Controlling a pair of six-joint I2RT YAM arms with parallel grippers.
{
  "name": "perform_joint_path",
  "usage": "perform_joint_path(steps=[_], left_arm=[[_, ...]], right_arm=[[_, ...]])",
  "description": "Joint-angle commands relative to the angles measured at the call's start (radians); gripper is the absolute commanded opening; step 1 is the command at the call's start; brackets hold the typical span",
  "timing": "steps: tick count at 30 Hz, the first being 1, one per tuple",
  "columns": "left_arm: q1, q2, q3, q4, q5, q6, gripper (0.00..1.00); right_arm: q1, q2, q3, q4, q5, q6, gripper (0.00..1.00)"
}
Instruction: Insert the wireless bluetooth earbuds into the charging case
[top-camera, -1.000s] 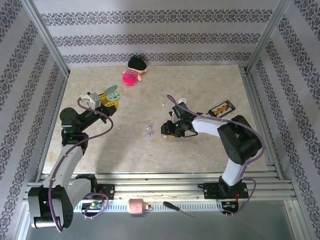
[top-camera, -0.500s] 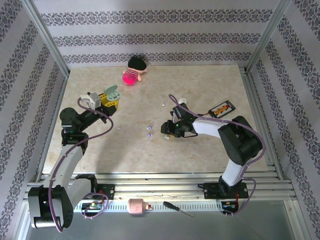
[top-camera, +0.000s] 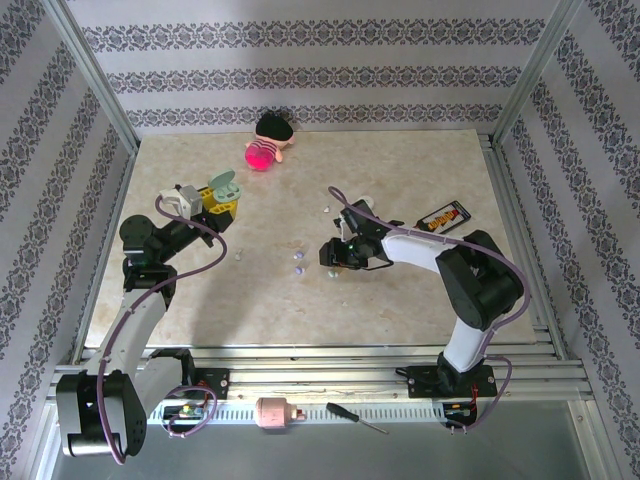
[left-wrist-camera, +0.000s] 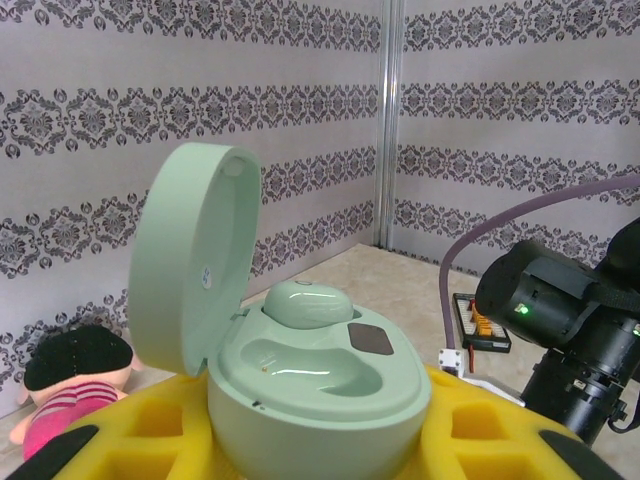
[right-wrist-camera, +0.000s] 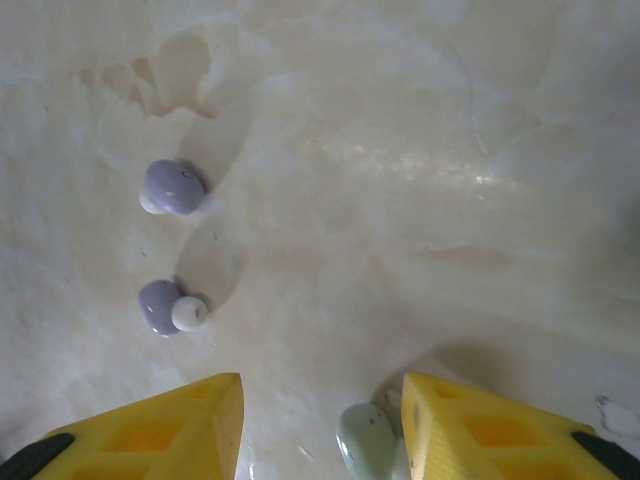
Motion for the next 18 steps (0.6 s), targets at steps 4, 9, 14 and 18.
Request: perform_joint_path(steps=[4, 9, 14, 18], left_arm=[[0.013, 0.011, 0.021, 0.013, -0.001, 0.015, 0.30], [0.015, 0.017, 0.031, 0.022, 0.000, 0.018, 0.30], [0.019, 0.019, 0.033, 0.021, 0.000, 0.018, 0.30], [0.019, 0.015, 0.035, 0.016, -0.001, 0.020, 0.30]], right_arm=[[0.098, -0.068, 0.069, -0.218, 0.314, -0.199, 0.45], [0.201, -0.024, 0.153, -0.375, 0.562, -0.253, 0.42], [0.284, 0.047, 0.229, -0.452, 0.688, -0.274, 0.36], [0.339, 0.114, 0.289, -0.500, 0.747, -0.279, 0.33]])
